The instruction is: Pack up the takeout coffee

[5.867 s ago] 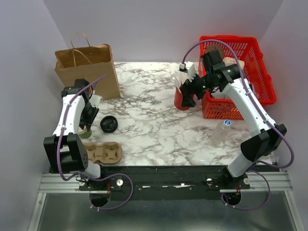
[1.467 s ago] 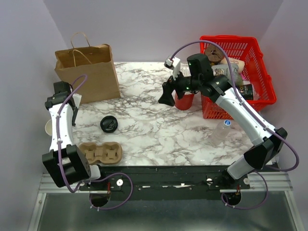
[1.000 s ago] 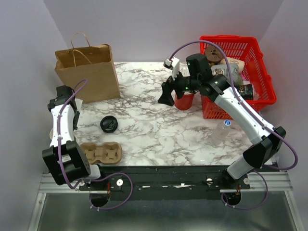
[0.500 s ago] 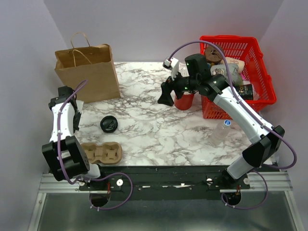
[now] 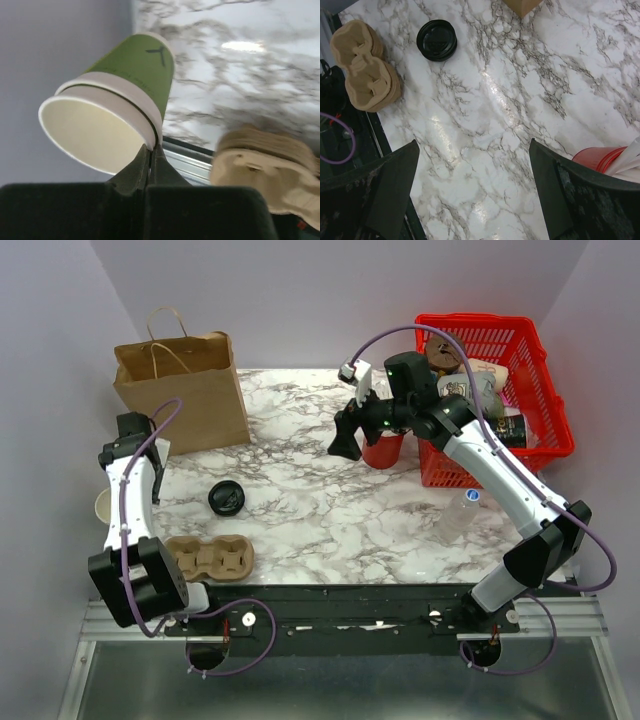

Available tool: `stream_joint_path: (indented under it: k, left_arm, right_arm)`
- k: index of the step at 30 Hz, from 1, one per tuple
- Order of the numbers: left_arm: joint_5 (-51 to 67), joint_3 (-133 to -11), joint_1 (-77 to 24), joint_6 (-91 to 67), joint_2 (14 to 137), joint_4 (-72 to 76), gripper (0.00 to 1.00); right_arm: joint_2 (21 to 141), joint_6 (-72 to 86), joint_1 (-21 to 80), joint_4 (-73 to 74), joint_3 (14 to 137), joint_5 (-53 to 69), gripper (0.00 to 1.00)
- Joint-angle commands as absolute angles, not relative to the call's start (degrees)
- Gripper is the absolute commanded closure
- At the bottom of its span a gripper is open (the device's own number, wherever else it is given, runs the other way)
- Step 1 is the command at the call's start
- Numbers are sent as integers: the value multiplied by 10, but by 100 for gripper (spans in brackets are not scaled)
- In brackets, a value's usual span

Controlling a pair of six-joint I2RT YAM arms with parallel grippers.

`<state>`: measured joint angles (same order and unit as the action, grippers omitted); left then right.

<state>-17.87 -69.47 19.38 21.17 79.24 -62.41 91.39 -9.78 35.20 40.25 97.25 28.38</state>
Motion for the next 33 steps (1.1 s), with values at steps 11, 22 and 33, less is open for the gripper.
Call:
stream_joint_path:
  k: [11, 22, 33]
  left_arm:
    - [17, -841, 305, 239, 820, -759, 100]
    - [79, -927, 223, 174, 853, -838, 100]
    - [146, -1044, 17, 157, 870, -843, 100]
  right_arm:
    - [924, -104, 355, 393, 982, 280, 0]
    - [948, -63, 359, 387, 1008, 301, 0]
    - [1031, 51, 370, 363, 1084, 307, 0]
